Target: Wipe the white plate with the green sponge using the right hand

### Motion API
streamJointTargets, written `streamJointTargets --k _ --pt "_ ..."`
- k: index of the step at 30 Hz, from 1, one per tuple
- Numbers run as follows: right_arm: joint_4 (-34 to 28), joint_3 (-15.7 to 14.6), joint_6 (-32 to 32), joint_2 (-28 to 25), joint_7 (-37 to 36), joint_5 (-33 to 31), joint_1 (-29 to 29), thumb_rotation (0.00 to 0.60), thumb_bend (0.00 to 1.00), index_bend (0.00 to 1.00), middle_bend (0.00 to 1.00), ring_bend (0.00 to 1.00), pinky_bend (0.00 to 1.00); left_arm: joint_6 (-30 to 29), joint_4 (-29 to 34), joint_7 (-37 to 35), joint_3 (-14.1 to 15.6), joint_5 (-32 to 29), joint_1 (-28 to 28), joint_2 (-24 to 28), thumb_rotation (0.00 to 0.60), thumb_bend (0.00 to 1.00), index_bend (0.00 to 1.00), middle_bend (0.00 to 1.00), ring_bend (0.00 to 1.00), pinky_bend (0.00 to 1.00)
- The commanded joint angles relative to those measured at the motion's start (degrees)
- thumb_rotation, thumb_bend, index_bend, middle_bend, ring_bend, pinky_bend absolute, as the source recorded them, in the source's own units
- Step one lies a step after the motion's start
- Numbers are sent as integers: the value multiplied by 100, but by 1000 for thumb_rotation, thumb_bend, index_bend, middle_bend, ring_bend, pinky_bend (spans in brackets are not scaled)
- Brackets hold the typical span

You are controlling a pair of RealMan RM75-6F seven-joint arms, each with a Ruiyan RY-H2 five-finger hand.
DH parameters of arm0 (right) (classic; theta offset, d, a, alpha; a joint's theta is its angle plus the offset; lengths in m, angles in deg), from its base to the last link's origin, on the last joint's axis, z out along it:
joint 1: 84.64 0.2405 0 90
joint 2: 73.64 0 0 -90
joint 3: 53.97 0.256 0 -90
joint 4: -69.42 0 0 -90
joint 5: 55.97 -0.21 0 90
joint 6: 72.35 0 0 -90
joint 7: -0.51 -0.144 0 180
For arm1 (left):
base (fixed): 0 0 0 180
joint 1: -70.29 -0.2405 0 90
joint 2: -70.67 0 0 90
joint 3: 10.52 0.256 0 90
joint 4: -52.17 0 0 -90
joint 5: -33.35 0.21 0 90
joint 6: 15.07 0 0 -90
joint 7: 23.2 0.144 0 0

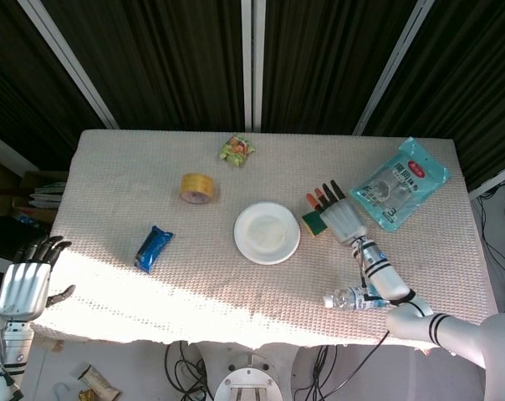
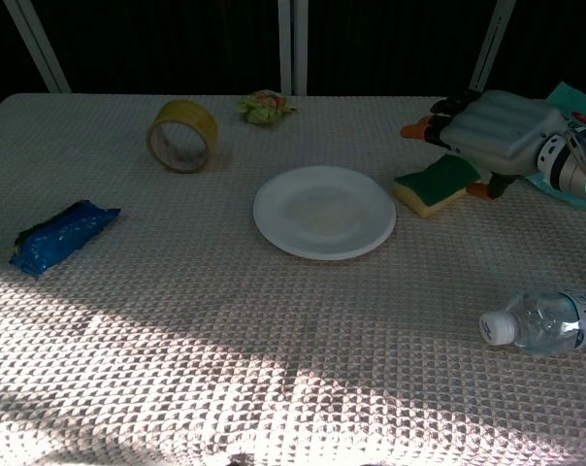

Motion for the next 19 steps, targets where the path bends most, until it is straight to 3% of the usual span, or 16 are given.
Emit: streamJointTargets --k 1,6,11,19 --pt "-614 54 724 -595 -391 72 -467 600 249 0 98 0 0 -12 -18 -24 -15 4 1 23 600 91 246 198 151 203" --pt "-1495 119 1805 -1458 -1109 130 -1227 600 260 0 162 0 0 -33 7 1 -54 39 35 45 600 91 246 198 151 203" --pt "-2312 -106 2318 -2305 -2036 240 -1931 600 288 12 167 0 0 -25 70 203 -101 19 76 58 600 91 246 198 151 203" --pt "-2696 -447 2987 -2782 -3157 531 -2802 600 296 12 121 0 0 -89 285 594 -130 -116 31 65 600 91 246 198 151 203"
